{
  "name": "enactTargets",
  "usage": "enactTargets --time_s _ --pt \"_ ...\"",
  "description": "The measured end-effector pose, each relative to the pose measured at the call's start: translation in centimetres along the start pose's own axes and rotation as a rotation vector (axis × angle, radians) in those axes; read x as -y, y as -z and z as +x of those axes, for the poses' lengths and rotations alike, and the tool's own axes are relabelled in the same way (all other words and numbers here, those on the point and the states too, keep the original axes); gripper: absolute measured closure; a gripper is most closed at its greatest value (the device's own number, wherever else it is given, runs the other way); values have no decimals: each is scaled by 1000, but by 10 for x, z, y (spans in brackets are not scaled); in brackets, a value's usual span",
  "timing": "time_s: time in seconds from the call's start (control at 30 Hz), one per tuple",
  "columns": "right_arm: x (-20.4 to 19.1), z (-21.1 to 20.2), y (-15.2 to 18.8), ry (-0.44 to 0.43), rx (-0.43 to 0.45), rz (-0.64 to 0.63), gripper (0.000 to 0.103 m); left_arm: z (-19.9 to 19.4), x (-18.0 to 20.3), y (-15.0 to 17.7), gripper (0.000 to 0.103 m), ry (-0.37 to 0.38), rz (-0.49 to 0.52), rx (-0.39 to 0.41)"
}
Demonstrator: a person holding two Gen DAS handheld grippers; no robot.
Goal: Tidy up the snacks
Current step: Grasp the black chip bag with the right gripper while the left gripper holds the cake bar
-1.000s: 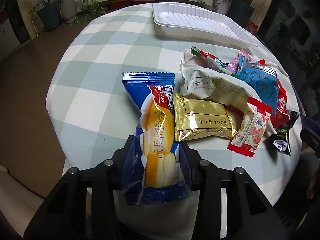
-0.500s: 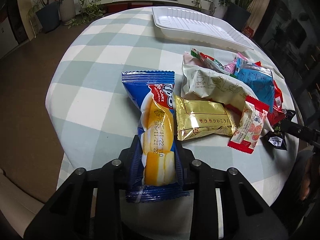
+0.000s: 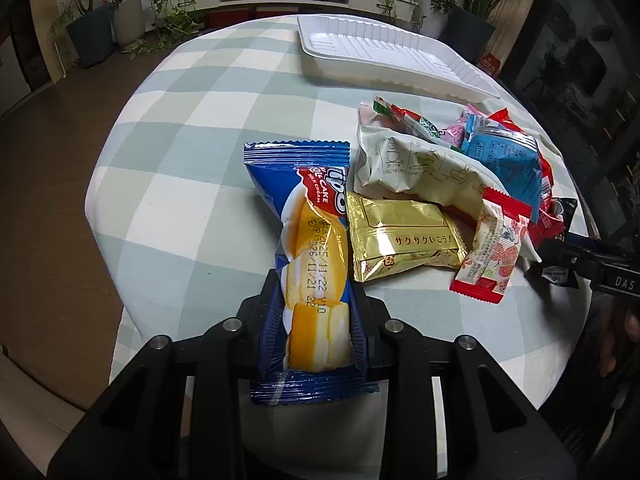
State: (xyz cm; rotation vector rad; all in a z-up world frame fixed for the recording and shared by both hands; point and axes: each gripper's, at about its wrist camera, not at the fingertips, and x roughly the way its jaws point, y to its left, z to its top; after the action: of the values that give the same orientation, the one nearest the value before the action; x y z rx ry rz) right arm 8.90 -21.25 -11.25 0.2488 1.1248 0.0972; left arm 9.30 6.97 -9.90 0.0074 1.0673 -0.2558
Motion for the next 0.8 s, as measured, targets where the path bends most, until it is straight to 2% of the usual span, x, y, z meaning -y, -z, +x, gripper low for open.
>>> enactTargets --time_s 0.1,0.2,0.27,0.3,0.33,0.4,0.47,0.53,0.57,0.7,0.77,0.8 --pt "6 -1 1 -3 0 -20 26 0 0 0 74 9 3 0" --pt "9 -5 3 21 -3 -48 37 -1 0 1 74 14 5 -1" --pt "12 -8 2 30 -5 -64 48 -1 2 0 74 12 10 -1" --pt "13 -10 1 32 -3 -76 57 -1 2 1 74 12 12 -1" --pt "13 -11 0 41 -5 -86 61 -1 3 0 74 14 14 -2" --pt "15 -10 -2 41 -14 -87 61 0 3 0 75 12 17 -3" --pt "18 -10 -6 40 -33 -72 58 0 3 0 75 9 20 -2" --pt "19 -9 -10 59 -37 -30 44 0 4 0 74 6 21 -2" --pt "18 -10 -12 81 -33 -24 42 0 4 0 74 5 22 -2" --pt "23 -4 -17 160 -42 9 20 0 4 0 74 6 22 -1" --pt "27 5 -19 151 -82 13 17 0 4 0 74 4 23 -1" --pt "27 9 -20 143 -75 -10 13 -1 4 1 74 4 24 0"
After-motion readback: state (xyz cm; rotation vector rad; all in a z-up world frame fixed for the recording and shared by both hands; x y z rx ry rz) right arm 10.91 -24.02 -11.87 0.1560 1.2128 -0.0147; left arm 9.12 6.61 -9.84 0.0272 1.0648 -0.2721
